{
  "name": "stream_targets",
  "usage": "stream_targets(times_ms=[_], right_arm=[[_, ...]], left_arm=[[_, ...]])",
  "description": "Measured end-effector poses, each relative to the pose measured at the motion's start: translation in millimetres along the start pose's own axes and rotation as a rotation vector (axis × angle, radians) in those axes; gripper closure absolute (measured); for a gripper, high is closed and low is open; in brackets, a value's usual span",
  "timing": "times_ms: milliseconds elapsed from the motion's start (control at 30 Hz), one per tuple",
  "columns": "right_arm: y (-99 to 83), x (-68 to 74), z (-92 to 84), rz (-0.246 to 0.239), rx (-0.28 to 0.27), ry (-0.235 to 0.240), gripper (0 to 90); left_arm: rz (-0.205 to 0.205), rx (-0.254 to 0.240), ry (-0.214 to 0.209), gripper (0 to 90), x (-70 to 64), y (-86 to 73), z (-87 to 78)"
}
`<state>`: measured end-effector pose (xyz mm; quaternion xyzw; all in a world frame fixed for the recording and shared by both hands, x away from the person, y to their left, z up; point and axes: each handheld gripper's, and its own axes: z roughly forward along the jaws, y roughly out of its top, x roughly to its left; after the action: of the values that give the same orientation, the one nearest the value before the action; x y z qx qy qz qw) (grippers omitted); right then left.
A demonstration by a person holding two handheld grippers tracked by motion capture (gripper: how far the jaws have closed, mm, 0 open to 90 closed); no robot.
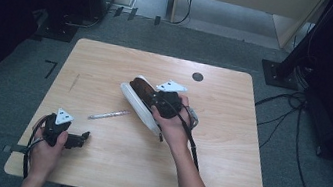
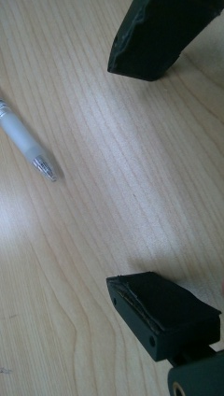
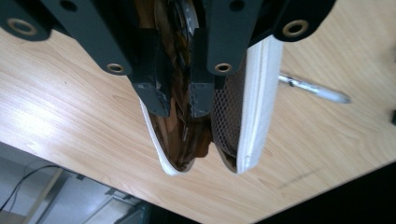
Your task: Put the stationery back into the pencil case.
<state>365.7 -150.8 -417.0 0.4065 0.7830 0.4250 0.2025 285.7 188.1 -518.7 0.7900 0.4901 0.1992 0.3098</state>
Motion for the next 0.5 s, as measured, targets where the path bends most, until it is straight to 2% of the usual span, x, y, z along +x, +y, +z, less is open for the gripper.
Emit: stream_targets(times_ms=[67, 200, 367, 500], right_arm=[[-1.5, -1.5, -9.3, 0.009, -0.016, 0.012, 75.8], [-5.9, -4.3, -23.4, 0.005, -0.035, 0.037, 69.1], [-14.8, -9.2, -41.8, 0.012, -0.061, 0.102, 59.8], [-29.1, -10.3, -57.1, -0.002, -0.069, 0.119, 51.2]], left_arm=[[0.001, -0.002, 0.002, 1.4, 0.2, 0.8, 0.9], [-0.023, 0.001, 0.021, 0.5, -1.2, 3.8, 3.9], [-0.027, 0.001, 0.027, 0.6, -2.7, 5.2, 4.9], [-0.009, -0.016, 0.006, 9.5, -7.1, 6.5, 3.6]])
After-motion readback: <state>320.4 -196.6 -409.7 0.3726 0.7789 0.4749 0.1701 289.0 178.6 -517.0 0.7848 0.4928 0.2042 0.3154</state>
